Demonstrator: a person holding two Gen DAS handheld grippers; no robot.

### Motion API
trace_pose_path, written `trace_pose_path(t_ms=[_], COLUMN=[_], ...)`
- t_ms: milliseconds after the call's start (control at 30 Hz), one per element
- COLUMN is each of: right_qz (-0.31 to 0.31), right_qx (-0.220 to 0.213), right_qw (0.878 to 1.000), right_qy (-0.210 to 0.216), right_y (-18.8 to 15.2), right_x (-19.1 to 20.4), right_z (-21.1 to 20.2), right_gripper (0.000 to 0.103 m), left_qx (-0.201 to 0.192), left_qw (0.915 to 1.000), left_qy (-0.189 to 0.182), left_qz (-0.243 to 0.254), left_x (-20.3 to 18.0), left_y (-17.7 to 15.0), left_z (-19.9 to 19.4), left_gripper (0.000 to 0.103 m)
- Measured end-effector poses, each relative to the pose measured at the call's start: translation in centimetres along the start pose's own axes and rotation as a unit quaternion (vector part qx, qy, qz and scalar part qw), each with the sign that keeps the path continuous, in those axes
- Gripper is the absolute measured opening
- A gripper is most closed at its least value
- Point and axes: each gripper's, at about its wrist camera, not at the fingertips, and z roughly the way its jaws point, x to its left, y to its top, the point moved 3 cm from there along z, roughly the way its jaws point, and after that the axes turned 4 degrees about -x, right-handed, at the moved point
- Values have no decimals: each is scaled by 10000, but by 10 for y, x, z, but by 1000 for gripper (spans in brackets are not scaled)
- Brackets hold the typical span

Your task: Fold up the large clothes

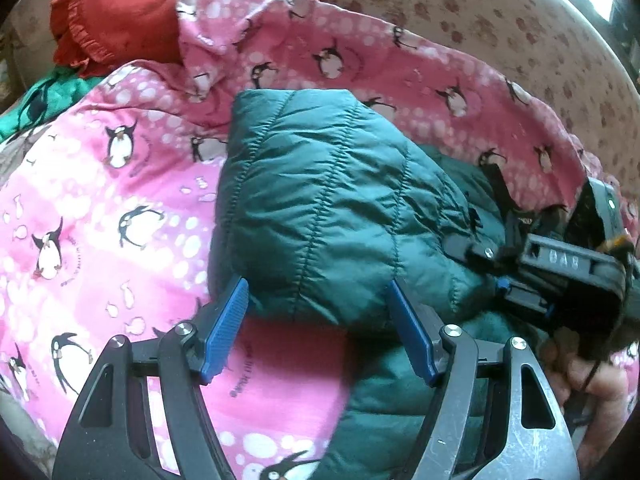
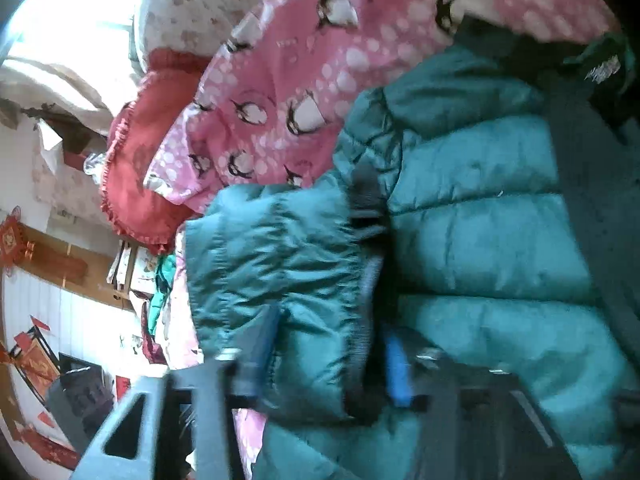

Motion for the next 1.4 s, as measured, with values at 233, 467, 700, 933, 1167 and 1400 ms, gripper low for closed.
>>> trace_pose_path(t_ms=[233, 467, 700, 933, 1167, 1400], right_qz=[-840, -989, -465, -284, -455, -26], right_qx=[-912, -1758, -2258, -2461, -2731, -2396], right_qw=[9915, 9738, 9597, 9542, 9444, 9317], right_qy=[-399, -1050, -1605, -1678, -1775, -2730], right_y=[-2, 16, 35, 36, 37, 31], right_x=[17, -9, -67, -86, -84, -144], right_z=[-63, -162, -248, -285, -305, -280], right_gripper=[7, 6, 6, 6, 6, 6], left_qx=[-27, -154, 66, 401, 322, 337], left_qw=[9996, 9994, 9996, 9953, 9992, 9991], left_qy=[-63, -146, -269, 36, 111, 29], left_qz=[-279, -258, 109, 878, 207, 243], left_x=[5, -5, -30, -66, -39, -36], left_y=[4, -1, -16, -23, 2, -7], left_z=[-7, -15, 1, 43, 59, 63], left_gripper=[72, 72, 72, 72, 72, 74])
